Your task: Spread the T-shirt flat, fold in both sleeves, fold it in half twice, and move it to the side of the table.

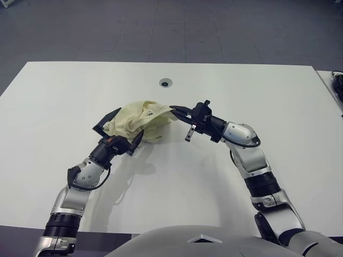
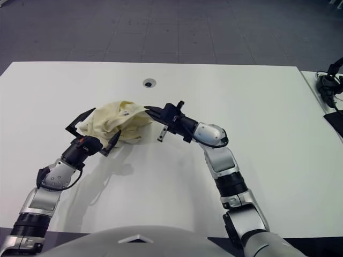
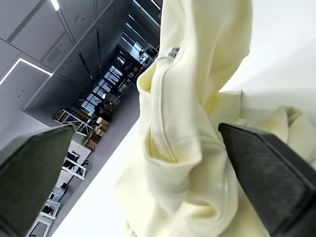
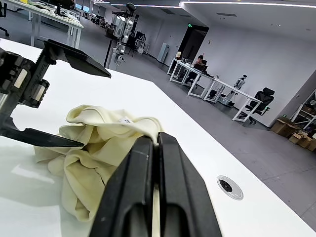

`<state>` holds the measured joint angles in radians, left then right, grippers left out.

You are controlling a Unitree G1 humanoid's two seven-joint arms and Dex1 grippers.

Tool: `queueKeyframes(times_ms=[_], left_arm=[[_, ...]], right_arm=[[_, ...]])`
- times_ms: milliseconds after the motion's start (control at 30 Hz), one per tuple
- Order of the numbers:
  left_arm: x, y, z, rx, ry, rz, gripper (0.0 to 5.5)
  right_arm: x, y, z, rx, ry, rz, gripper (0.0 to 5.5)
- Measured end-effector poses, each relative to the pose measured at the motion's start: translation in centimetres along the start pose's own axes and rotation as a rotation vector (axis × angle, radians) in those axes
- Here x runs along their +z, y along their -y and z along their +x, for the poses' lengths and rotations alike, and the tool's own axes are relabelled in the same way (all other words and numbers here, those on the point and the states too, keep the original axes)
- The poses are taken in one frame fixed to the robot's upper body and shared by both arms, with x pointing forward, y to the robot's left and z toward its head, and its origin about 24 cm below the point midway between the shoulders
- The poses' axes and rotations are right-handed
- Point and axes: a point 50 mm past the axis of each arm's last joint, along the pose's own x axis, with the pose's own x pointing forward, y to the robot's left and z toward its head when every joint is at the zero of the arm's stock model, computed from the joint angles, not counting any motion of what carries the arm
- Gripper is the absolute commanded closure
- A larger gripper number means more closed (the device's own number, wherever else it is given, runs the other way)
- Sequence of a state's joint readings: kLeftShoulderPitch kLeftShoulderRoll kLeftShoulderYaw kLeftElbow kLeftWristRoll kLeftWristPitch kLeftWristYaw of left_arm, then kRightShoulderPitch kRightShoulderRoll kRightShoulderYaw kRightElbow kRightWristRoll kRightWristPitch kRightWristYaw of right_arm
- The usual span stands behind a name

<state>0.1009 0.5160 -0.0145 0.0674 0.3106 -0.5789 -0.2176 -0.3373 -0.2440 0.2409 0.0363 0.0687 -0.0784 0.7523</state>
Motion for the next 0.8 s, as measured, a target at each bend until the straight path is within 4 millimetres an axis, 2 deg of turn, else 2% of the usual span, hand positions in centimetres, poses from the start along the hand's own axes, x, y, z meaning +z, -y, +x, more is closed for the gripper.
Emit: queueKeyframes(times_ms=[167,800], left_arm=[[0.01,-0.13,-0.02,0.018,0.005,-0.019,1.39],[-0.92,0.24,-0.46,0.018,-0.031,-0.051,4.75]], right_arm=[[-0.06,0.06,-0.12,-0.002,-0.005,-0.002,5.50],[-0.06,0.22,-0.28,-0.010,-0.003,0.002,5.50]])
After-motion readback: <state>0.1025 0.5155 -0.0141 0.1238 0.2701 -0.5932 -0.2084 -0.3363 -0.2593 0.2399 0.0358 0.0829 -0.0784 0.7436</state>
